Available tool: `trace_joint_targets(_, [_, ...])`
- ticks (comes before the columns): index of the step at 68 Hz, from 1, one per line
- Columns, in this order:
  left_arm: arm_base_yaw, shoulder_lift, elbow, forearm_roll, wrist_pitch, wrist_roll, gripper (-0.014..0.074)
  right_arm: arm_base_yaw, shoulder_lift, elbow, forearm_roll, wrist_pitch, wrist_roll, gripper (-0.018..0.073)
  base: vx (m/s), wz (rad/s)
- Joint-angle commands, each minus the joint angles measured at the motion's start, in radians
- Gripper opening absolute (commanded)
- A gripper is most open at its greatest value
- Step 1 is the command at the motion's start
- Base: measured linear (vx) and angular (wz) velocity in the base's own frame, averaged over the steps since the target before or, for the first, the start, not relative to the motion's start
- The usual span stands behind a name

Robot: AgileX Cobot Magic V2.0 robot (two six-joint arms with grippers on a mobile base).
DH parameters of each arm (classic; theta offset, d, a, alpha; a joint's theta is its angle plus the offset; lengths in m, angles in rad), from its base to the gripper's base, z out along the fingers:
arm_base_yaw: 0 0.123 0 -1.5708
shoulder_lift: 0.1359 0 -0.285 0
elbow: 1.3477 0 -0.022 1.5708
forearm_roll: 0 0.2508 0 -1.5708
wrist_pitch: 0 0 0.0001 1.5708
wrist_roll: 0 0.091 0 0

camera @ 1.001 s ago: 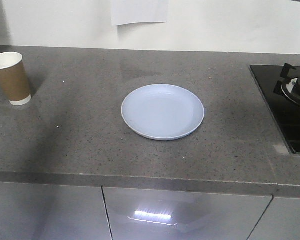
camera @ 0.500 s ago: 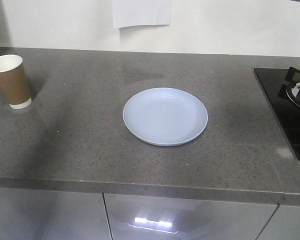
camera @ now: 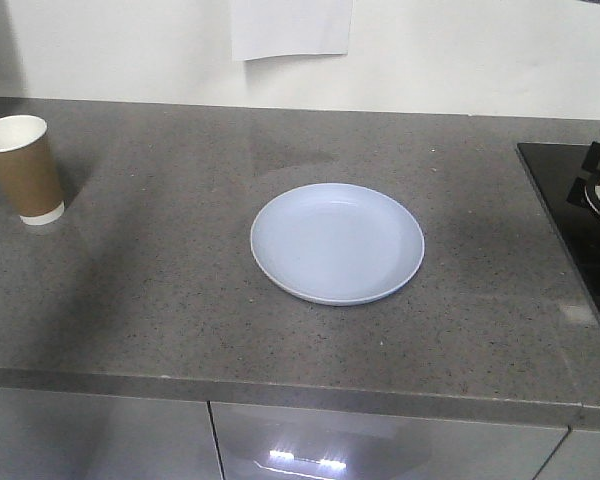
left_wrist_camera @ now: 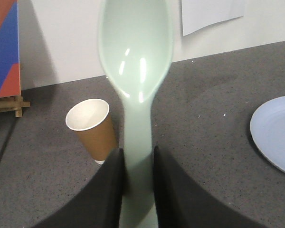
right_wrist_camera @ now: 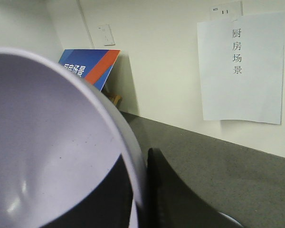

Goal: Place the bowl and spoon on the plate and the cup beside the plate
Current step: 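Drive up to the counter in front of the pale blue plate, then drive closer so the plate sits centred before the robot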

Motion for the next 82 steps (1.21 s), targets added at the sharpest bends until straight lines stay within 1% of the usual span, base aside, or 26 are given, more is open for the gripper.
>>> trace_joint_targets(1, [0.000, -0.007, -0.023, 0.033, -0.058, -0.007, -0.0006, -0.002, -0.024, -0.024, 0.064, -0.039, -0.010, -0.0005, 0.04, 0.01])
trace_joint_targets(82, [0.000, -0.007, -0.023, 0.033, -0.058, -0.007, -0.0006, -0.002, -0.024, -0.024, 0.064, -0.039, -0.010, -0.0005, 0.04, 0.01])
